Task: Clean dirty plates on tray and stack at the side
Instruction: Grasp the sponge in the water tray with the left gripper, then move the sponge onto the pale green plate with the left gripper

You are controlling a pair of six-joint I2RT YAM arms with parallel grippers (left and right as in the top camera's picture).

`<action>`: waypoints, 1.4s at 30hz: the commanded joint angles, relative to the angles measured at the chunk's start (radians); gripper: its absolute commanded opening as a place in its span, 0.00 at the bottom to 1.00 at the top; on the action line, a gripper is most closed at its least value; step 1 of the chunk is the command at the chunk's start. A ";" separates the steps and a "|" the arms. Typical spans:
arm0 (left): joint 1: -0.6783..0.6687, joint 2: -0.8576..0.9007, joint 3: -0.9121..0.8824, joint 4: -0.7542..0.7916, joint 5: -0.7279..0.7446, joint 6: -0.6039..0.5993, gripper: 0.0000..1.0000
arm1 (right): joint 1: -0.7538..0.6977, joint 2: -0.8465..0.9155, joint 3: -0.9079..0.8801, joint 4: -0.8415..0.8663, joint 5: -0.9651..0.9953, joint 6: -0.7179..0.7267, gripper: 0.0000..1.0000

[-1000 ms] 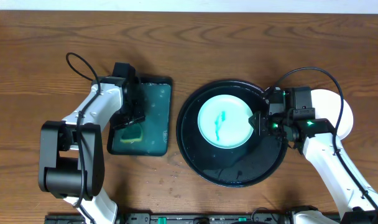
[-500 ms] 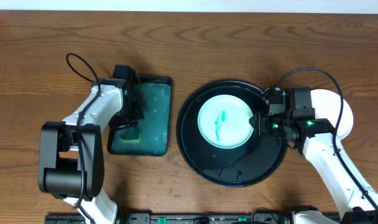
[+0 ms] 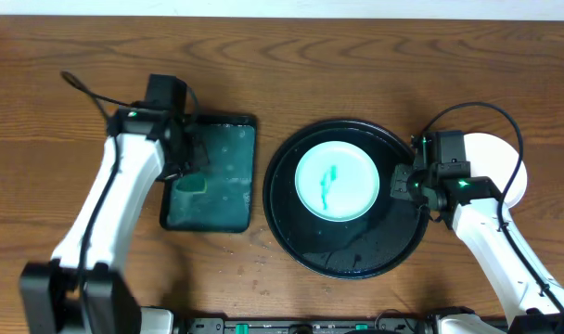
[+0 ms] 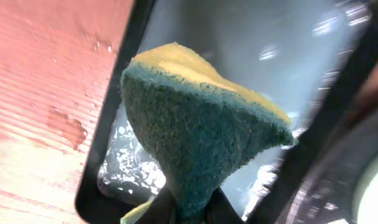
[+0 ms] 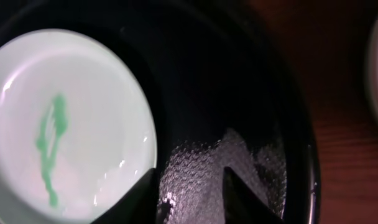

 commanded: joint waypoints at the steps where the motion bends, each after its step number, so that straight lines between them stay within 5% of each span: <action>1: 0.002 -0.043 0.018 -0.009 0.019 0.023 0.08 | -0.002 -0.003 0.017 0.022 -0.024 -0.051 0.34; 11: -0.029 -0.048 0.018 0.011 0.134 0.050 0.07 | -0.002 0.071 0.017 0.069 -0.070 -0.129 0.35; 22: -0.222 -0.040 0.017 0.096 0.133 0.032 0.07 | -0.001 0.281 0.017 0.171 -0.197 -0.156 0.37; 24: -0.254 -0.032 0.017 0.123 0.134 -0.006 0.07 | -0.001 0.319 0.017 0.180 -0.197 -0.156 0.29; 27: -0.311 -0.008 0.017 0.172 0.138 -0.047 0.07 | -0.001 0.361 0.017 0.183 -0.198 -0.126 0.01; 42: -0.630 0.349 0.017 0.596 0.230 -0.211 0.07 | 0.016 0.373 0.017 0.111 -0.222 -0.119 0.01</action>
